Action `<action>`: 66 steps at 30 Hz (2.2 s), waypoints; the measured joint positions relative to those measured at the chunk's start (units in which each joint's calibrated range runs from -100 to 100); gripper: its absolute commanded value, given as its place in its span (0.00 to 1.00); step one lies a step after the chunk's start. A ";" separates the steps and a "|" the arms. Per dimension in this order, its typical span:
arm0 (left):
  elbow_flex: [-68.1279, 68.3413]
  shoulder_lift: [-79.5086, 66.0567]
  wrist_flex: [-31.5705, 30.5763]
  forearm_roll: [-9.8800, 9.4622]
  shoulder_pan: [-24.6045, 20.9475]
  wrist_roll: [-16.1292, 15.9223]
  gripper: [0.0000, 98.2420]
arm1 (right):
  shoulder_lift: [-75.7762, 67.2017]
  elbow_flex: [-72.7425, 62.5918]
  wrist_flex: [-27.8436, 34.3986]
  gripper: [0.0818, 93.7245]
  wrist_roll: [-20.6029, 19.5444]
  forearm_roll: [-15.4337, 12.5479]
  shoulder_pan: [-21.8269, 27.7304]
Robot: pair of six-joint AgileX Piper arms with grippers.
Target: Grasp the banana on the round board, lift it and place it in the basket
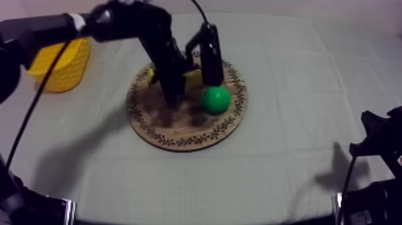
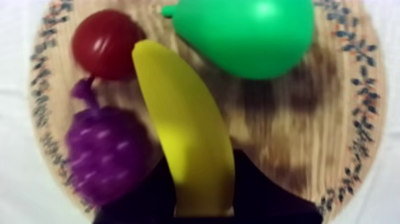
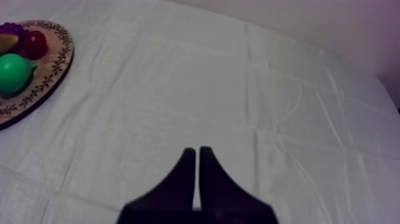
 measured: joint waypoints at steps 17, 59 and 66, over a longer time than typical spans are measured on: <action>-5.44 -22.96 12.65 -0.70 -4.49 0.73 0.21 | 0.00 0.00 0.00 0.00 0.00 0.00 0.00; -11.42 -15.25 9.29 -1.76 -35.76 3.46 0.48 | 0.00 0.00 0.00 0.00 0.07 0.00 0.00; -11.92 -15.03 9.54 -1.36 -36.15 4.60 0.57 | 0.00 0.00 0.00 0.00 0.07 0.00 0.00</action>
